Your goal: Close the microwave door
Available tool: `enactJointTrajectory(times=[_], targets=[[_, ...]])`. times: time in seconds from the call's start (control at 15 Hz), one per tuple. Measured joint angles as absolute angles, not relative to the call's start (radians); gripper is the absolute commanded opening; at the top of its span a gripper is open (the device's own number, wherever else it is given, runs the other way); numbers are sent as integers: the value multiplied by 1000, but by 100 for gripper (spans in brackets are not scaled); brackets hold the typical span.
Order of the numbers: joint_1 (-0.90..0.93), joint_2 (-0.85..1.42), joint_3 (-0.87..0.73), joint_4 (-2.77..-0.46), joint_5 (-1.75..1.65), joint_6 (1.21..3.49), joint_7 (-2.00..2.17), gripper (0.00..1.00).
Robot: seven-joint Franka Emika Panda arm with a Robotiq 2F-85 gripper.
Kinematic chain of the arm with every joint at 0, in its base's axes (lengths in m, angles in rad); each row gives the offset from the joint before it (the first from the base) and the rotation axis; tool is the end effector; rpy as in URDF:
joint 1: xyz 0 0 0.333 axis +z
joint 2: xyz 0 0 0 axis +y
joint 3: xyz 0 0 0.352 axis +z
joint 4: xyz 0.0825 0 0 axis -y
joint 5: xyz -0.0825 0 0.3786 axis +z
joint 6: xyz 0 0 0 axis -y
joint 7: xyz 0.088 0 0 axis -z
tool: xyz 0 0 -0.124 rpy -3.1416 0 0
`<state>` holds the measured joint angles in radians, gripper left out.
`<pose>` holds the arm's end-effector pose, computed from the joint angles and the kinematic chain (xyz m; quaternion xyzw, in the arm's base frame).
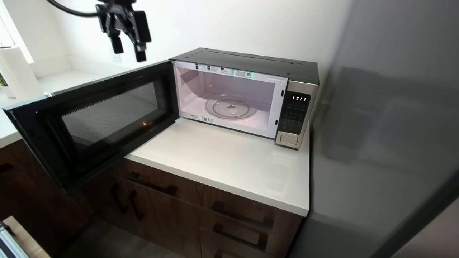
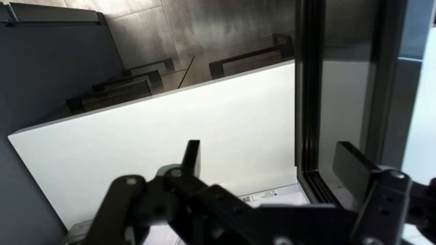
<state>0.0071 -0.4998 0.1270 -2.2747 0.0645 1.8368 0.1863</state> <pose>0.3824 0.0661 0.5653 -0.9987 0.0404 -0.0290 0.0055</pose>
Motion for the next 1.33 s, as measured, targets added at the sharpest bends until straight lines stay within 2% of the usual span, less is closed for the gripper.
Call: enactJointTrajectory(times=[0.07,0.13,0.6,0.73,1.0,1.33], targets=[[19,-503,163,-2259,65,1837,240,73],[33,-503,195,-2246,67,1832,285,66],[156,-450,301,-2200,180,1806,372,11],[189,-428,307,-2197,223,1812,362,0],[222,-366,307,-2198,312,1824,330,0],[226,-290,336,-2218,267,1905,329,0]])
